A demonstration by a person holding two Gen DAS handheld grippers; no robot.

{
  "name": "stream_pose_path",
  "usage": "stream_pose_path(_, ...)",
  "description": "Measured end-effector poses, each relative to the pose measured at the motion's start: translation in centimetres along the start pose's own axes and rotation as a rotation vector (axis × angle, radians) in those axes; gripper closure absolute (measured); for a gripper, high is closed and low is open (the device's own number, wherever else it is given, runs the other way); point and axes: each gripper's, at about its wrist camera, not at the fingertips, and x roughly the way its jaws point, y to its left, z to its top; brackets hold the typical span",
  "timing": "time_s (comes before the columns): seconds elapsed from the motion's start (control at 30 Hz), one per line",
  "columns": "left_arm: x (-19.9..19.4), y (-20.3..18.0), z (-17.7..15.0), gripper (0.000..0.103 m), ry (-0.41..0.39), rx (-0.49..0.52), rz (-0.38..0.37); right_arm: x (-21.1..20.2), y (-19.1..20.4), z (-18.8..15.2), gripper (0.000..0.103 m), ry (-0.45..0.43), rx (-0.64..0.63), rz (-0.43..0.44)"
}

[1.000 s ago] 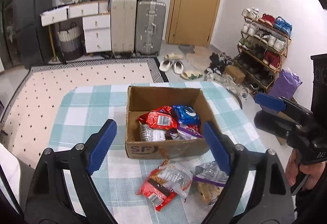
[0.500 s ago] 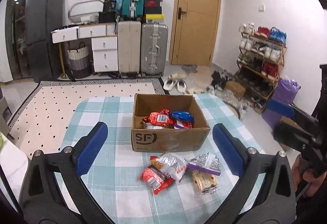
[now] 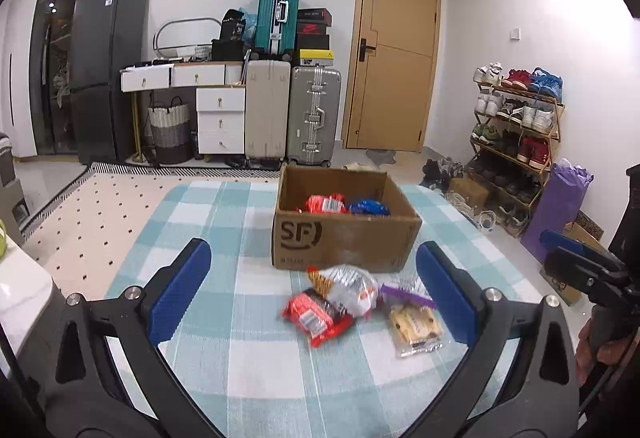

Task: Organize snacks
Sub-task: 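Move both open grippers back toward the remaining snacks, then grasp the white purple-trimmed bag with the right gripper while the left gripper lowers onto the white chip bag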

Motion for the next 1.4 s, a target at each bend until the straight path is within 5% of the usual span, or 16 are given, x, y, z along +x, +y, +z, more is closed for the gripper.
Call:
stream_pose_path(0.6,10.2,1.7,-4.9,0.0,0.15,-0.018,0.005,8.7,-3.8,-3.0,0.001,0.177,0.029,-0.055)
stream_pose_path(1.23,18.5,2.7,-7.9,0.001,0.265,-0.05,-0.014,21.1,-8.8,-4.2,0.002,0.435,0.079,0.036)
stream_pose_path(1.4,20.2,2.8,-8.2,0.001,0.293,-0.047,0.002,21.9,-9.5,-4.3,0.02,0.45,0.126,0.088)
